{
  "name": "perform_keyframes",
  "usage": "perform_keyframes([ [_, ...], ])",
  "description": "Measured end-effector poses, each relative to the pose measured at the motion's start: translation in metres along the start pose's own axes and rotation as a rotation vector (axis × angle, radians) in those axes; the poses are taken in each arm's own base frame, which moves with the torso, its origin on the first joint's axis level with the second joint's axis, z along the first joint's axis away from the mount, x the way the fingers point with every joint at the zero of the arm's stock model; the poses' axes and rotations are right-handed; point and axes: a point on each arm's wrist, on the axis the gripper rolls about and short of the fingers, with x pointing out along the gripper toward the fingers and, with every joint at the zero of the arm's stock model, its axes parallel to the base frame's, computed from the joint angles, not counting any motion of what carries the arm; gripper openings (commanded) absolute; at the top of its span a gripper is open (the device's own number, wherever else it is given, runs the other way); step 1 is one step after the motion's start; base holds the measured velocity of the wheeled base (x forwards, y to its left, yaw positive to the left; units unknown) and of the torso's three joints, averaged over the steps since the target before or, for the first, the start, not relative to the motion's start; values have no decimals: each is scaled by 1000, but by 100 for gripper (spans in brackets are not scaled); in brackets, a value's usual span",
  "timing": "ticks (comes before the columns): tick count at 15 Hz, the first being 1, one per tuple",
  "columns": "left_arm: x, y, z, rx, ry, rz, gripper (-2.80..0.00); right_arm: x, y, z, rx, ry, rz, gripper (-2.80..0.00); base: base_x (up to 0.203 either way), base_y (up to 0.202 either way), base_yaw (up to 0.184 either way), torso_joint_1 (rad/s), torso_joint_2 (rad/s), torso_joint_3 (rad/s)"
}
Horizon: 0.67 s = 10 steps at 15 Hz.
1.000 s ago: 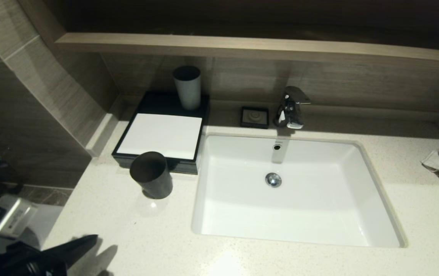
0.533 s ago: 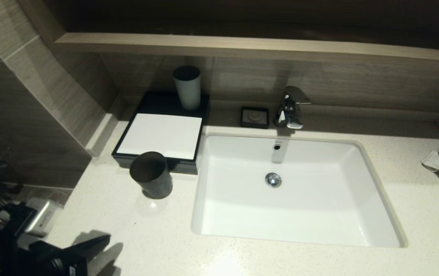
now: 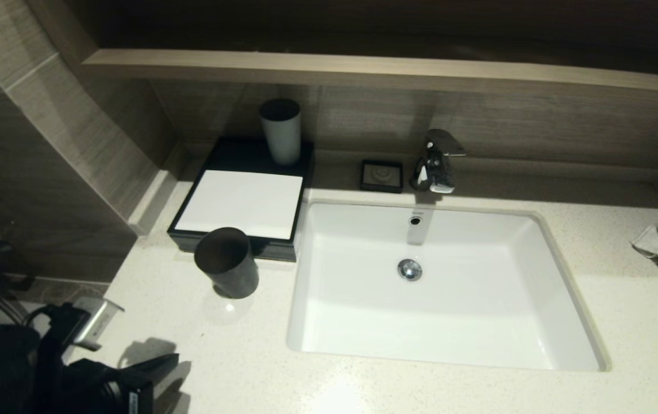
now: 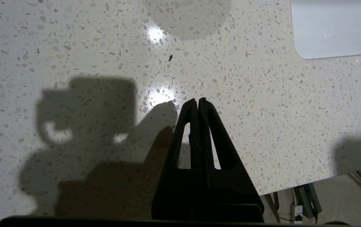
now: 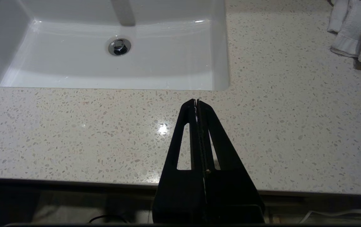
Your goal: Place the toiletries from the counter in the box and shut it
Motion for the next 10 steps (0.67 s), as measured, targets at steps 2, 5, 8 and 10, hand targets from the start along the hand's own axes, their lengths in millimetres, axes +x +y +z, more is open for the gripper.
perform_keyframes([
  [2,3,-2,-2,10,14,-9,-280,0,0,0,0,0,0,-280,0,0,0,0,0,0],
  [5,7,-6,-2,27,29,-35,-280,0,0,0,0,0,0,-280,0,0,0,0,0,0],
  [8,15,-8,1,29,16,-41,-280,0,0,0,0,0,0,-280,0,0,0,0,0,0],
  [10,23,-8,2,29,0,-38,-280,0,0,0,0,0,0,-280,0,0,0,0,0,0],
])
